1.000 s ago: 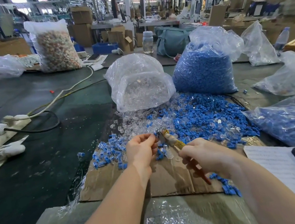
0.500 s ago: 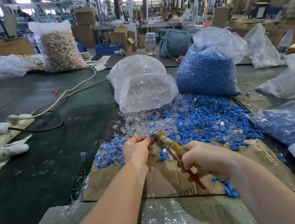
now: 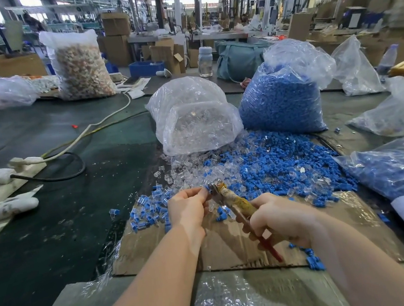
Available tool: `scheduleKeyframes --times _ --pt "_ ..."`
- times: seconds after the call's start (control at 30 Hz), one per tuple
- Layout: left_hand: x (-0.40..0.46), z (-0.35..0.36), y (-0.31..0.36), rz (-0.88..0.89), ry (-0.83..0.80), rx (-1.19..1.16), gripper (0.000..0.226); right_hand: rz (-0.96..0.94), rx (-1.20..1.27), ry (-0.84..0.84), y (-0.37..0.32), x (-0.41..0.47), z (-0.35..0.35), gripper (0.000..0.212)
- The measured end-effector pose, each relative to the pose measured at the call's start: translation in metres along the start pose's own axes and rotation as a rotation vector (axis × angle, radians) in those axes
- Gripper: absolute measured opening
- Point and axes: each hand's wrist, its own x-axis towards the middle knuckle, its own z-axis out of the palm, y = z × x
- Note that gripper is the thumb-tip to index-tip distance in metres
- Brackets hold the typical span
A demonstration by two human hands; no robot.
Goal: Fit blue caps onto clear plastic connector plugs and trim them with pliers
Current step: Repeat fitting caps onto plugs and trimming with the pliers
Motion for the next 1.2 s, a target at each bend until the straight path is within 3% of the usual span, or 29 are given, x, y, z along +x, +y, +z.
scheduleKeyframes --times 0.13,0.37,0.97,1.2 --pt "-0.001 0.002 0.002 0.026 0.019 0.036 0.008 -0.006 0.092 -0.061 -0.001 0.000 0.002 0.031" --pt "0.002 0.000 0.007 0.042 0.028 0.100 0.013 -0.028 0.032 -0.094 -0.002 -0.001 0.002 0.024" --pt "0.003 -0.004 0.009 -0.036 0.003 0.069 0.004 -0.047 -0.034 -0.035 0.006 0.009 0.004 0.026" --pt "0.008 -0.005 0.005 -0.073 0.006 0.030 0.004 -0.029 0.050 -0.053 0.009 0.010 0.005 0.030"
